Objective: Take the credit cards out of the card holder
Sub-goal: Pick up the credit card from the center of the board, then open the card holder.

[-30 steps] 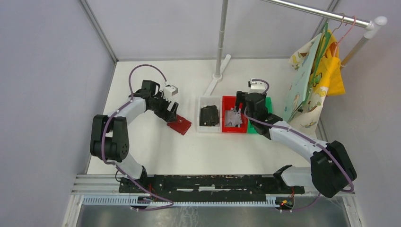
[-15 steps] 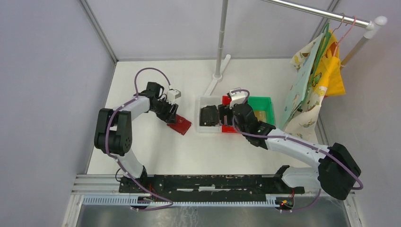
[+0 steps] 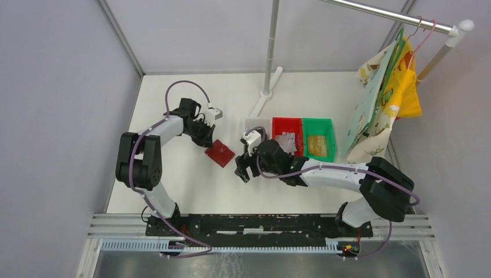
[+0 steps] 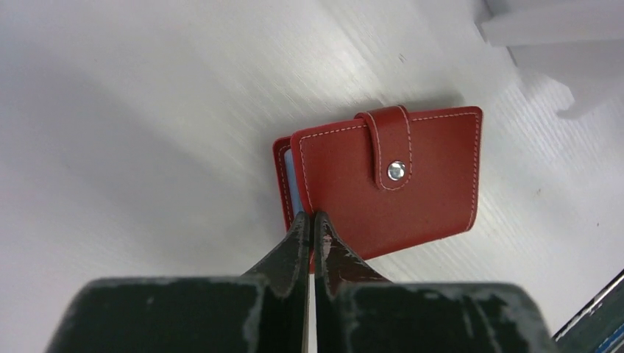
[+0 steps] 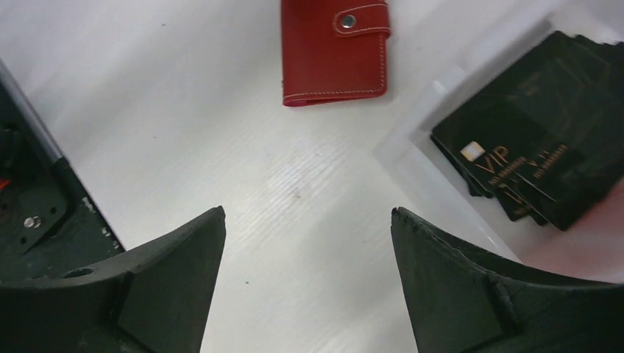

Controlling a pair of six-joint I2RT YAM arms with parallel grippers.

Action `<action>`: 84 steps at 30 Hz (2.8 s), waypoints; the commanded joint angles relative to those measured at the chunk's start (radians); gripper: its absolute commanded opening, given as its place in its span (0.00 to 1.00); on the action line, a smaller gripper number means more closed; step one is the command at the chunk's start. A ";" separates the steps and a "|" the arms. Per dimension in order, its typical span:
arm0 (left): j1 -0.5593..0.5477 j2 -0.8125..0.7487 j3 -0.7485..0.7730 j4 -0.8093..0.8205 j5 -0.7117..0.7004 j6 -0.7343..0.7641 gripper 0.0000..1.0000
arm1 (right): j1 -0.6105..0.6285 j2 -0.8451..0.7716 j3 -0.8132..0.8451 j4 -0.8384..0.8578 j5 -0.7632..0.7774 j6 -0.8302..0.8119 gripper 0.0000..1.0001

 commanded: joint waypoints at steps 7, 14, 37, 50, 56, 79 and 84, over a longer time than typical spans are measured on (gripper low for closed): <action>-0.018 -0.256 0.045 -0.218 0.153 0.276 0.02 | -0.027 0.027 0.162 0.056 -0.273 -0.009 0.92; -0.035 -0.318 0.172 -0.536 0.206 0.506 0.02 | -0.144 -0.024 0.091 0.205 -0.597 -0.016 0.97; -0.339 -0.530 0.422 -0.841 0.182 0.530 0.02 | -0.147 -0.004 0.109 0.496 -0.804 0.000 0.98; -0.381 -0.550 0.472 -0.806 0.161 0.484 0.02 | -0.124 0.015 0.150 0.550 -0.890 0.095 0.39; -0.382 -0.604 0.453 -0.717 0.164 0.405 0.90 | -0.131 -0.030 0.144 0.556 -0.867 0.106 0.00; -0.381 -0.697 0.252 -0.420 0.487 -0.224 0.44 | -0.142 -0.320 0.109 0.422 -0.766 -0.017 0.00; -0.381 -0.717 0.216 -0.415 0.515 -0.251 0.47 | -0.142 -0.311 0.123 0.521 -0.739 0.051 0.00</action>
